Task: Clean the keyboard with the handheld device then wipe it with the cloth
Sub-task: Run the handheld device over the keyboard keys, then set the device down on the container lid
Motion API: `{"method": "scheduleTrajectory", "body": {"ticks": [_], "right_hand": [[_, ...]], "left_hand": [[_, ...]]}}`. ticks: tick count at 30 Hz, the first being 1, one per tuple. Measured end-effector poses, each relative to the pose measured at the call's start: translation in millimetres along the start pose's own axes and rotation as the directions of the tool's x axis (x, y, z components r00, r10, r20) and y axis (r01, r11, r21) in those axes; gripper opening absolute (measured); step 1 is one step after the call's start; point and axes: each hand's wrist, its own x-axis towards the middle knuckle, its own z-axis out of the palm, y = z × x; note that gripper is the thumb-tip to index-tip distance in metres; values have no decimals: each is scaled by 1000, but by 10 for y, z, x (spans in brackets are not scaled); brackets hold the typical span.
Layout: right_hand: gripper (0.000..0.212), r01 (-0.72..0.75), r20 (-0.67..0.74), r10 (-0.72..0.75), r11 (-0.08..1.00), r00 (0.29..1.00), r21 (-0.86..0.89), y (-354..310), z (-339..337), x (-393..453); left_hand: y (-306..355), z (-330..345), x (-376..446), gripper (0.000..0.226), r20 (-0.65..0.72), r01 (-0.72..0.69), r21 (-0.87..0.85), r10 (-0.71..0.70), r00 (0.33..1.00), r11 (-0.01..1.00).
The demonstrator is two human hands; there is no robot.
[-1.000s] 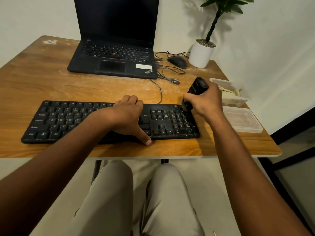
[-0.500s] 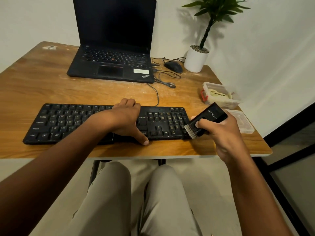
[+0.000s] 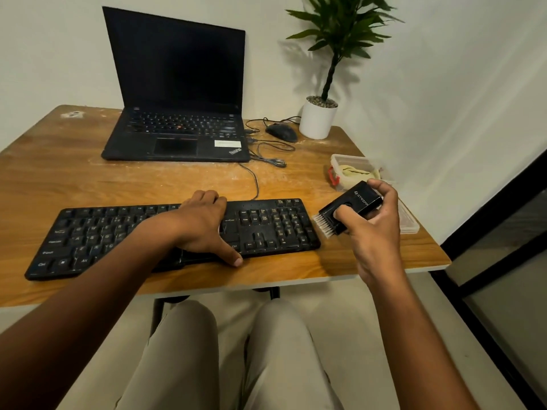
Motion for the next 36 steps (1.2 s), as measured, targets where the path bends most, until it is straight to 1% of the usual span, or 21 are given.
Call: {"method": "scheduleTrajectory", "body": {"ticks": [3,9,20,28,32,36], "right_hand": [[69,30,-13,-29,999,999,19,33,-32,23],[69,103,-47,-104,995,993,-13,118,-95,53],[43,158,-125,-165,985,978,-67,221,-203,218],[40,97,-208,-115,991,971,-95,103,-370,593],[44,22,-245,-49,994,968,-110,73,-540,908],[49,-85,-233,48,985,971,-149,113,-684,1158]], "left_hand": [[13,-2,-5,134,-1,-1,5,1,1000,1000],[25,-15,-21,134,6,-4,-3,4,1000,1000],[31,-26,-29,136,22,-3,-6,3,1000,1000],[11,-19,-9,140,32,-1,-21,1,999,1000],[15,-28,-30,153,53,5,-27,-3,999,1000],[7,-27,-26,157,47,-3,-27,4,999,1000]]}}
